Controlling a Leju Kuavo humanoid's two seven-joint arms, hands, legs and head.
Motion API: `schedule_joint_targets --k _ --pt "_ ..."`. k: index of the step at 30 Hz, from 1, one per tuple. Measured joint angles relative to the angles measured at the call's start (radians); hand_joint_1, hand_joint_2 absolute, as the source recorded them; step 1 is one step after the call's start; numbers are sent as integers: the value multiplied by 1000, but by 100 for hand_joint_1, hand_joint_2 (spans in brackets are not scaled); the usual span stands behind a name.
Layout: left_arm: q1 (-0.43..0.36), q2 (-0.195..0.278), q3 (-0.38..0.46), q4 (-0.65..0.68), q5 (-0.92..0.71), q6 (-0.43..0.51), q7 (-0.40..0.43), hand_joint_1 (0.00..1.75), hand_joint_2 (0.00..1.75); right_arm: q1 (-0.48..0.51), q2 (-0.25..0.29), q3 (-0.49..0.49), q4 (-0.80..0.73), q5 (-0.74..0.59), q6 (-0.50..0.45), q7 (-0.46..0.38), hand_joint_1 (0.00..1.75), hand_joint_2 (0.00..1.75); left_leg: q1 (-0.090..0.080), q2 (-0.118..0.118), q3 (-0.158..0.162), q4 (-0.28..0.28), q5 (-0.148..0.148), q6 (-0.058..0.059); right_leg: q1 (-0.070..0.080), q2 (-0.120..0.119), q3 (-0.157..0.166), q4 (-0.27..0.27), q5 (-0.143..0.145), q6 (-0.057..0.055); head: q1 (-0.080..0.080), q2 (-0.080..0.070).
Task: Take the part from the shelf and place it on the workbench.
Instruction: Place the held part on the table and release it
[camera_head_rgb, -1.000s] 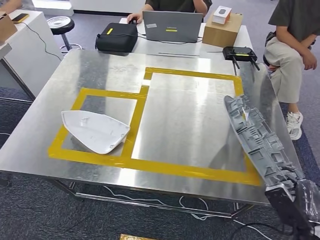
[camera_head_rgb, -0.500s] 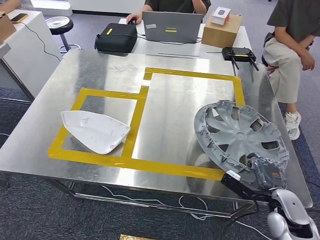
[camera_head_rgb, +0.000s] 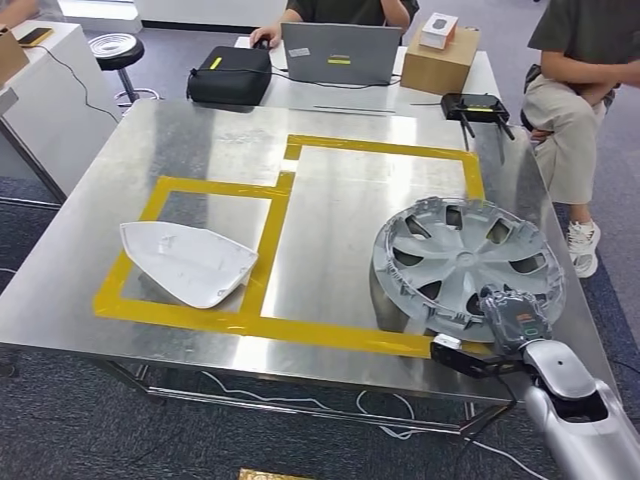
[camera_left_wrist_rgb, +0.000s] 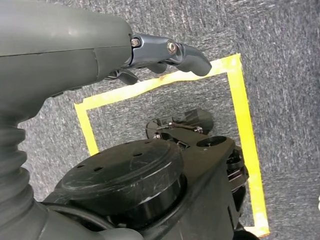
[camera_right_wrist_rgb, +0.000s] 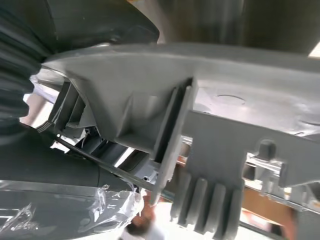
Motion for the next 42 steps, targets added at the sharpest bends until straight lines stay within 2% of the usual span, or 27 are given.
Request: schedule_joint_targets --k 9,15,19,25,34,42 --pt "-4 19 -36 40 0 19 1 0 175 -82 52 190 42 -15 9 -77 175 175 2 4 -1 -3 2 -4 1 5 -3 1 1 -2 0 0" --pt "-14 43 -60 84 0 35 2 0 175 -154 106 377 64 -75 -7 -139 175 175 2 9 -1 -5 3 -6 1 8 -6 1 2 -4 0 0" --pt "-14 53 -65 105 0 36 2 0 175 -172 120 461 67 -125 -6 -112 175 175 2 8 -1 -6 3 -7 1 7 -8 1 2 -4 0 0" --pt "-13 62 -65 120 0 36 -1 0 175 -175 113 485 89 -155 -25 -73 175 175 1 7 -1 -6 3 -7 1 6 -8 0 1 -5 0 0" --pt "-11 64 -63 125 0 27 -8 0 175 -171 59 456 96 -147 -19 -16 175 175 0 -1 0 -6 4 -5 0 -5 -5 -1 0 -5 0 0" --pt "-11 63 -59 125 0 18 -8 0 175 -165 43 414 88 -122 55 45 175 175 0 -5 5 -6 4 -5 0 -7 -4 -1 -3 -3 0 0"
